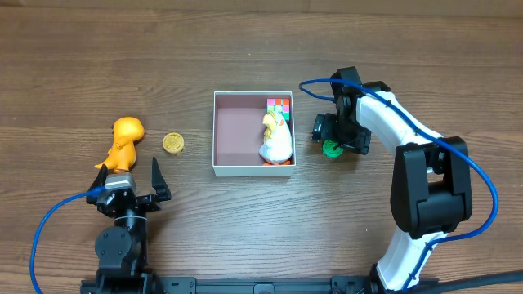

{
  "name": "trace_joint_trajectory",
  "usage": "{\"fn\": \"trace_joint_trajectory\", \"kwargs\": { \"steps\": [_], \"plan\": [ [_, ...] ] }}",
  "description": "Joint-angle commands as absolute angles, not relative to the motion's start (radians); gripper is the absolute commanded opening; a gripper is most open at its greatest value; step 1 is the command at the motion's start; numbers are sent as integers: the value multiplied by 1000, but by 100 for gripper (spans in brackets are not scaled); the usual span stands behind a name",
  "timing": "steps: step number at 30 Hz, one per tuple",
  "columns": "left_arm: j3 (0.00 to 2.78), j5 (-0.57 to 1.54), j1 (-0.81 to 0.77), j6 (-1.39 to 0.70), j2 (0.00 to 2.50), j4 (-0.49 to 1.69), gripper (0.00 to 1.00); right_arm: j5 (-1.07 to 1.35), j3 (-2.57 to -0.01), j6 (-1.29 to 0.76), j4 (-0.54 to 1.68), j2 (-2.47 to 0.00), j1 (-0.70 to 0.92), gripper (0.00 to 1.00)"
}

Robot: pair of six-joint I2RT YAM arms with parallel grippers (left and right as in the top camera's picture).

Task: Pack container
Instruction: 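Close the right gripper on the green cap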

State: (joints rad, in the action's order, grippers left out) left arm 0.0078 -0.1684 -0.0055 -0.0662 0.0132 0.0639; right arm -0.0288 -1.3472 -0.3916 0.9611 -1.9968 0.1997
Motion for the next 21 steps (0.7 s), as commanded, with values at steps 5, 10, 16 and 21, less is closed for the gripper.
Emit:
{"fn": "trace_joint_trajectory", "kwargs": {
  "steps": [5,10,16,21],
  "plan": [
    [5,-164,1,-41,11,63,100,-23,-1331,-385,946,-2011,202,94],
    [5,-164,1,-41,11,63,100,-23,-1303,-384,938,-2011,202,94],
    [5,-164,1,-41,11,63,100,-20,-1295,-384,931,-2011,203,95],
    [5,-164,1,-41,11,63,100,-19,-1295,-384,924,-2011,203,95]
  ]
}}
